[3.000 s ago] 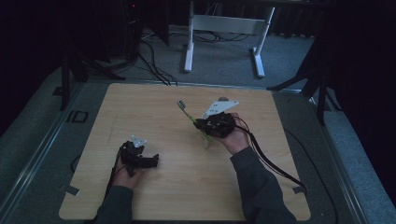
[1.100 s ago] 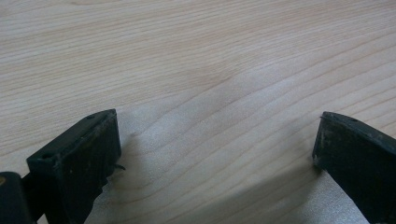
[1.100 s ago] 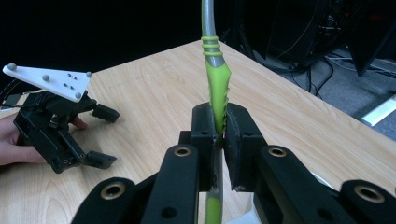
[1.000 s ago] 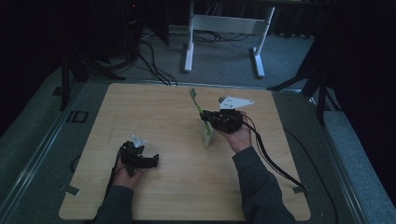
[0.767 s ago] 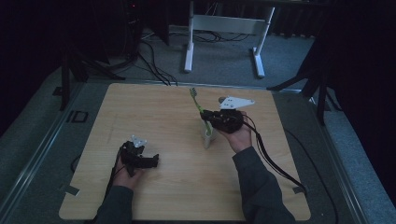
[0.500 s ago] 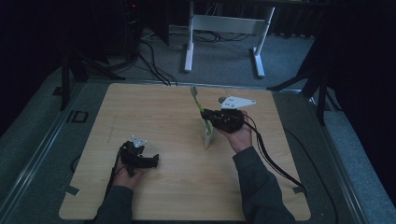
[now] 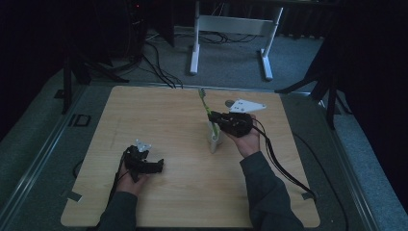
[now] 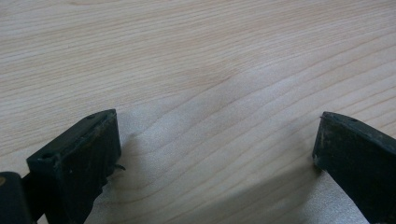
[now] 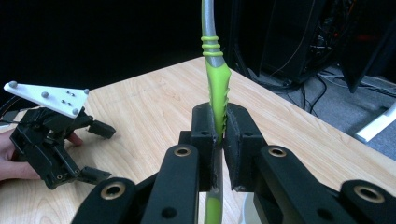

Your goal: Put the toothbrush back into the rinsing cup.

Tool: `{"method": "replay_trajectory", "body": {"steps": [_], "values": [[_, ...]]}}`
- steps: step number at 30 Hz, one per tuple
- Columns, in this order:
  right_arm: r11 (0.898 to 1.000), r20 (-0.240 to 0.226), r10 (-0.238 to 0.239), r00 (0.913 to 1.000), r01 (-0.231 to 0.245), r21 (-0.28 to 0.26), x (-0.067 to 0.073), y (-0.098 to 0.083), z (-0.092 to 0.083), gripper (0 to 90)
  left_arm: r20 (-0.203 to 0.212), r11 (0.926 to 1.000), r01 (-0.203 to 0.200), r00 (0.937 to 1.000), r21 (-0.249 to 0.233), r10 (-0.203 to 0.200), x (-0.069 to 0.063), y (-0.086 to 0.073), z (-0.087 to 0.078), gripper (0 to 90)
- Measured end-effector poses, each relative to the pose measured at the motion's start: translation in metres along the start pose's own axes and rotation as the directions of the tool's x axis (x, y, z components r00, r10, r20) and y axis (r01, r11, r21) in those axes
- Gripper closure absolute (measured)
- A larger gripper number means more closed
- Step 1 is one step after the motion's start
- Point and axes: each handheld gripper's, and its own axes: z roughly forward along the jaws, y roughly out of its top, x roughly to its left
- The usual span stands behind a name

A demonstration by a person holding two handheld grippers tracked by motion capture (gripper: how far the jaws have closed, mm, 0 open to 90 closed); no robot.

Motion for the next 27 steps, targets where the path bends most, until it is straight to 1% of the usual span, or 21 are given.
{"method": "replay_trajectory", "body": {"steps": [2,4,10,12,18,27], "values": [[1.000,-0.003,0.011,0.9999,-0.011,-0.009,-0.002,-0.003,-0.001,82.4,0.000,1.0000,0.000,1.0000,0.000,0.000,0.000,0.000,0.000,1.8],[1.000,-0.003,0.012,0.9999,-0.012,-0.015,-0.003,-0.005,-0.002,82.4,0.000,1.0000,0.000,1.0000,0.000,0.000,0.000,0.000,0.000,1.8],[0.998,-0.015,0.014,0.9998,-0.015,-0.061,-0.004,-0.009,-0.004,82.3,0.000,1.0000,0.000,1.0000,0.001,0.000,0.000,0.000,0.000,1.8],[0.997,-0.015,0.014,0.9998,-0.015,-0.070,-0.004,-0.010,-0.004,82.4,0.000,1.0000,0.000,1.0000,0.001,0.000,0.000,0.000,0.000,1.8],[0.997,-0.015,0.014,0.9998,-0.015,-0.081,-0.004,-0.013,-0.003,82.4,0.000,1.0000,-0.001,1.0000,0.001,0.001,0.000,0.000,0.000,1.8],[0.996,-0.014,0.011,0.9998,-0.012,-0.084,-0.003,-0.015,-0.001,82.4,0.000,1.0000,0.000,1.0000,0.001,0.000,0.000,0.000,0.000,1.8]]}}
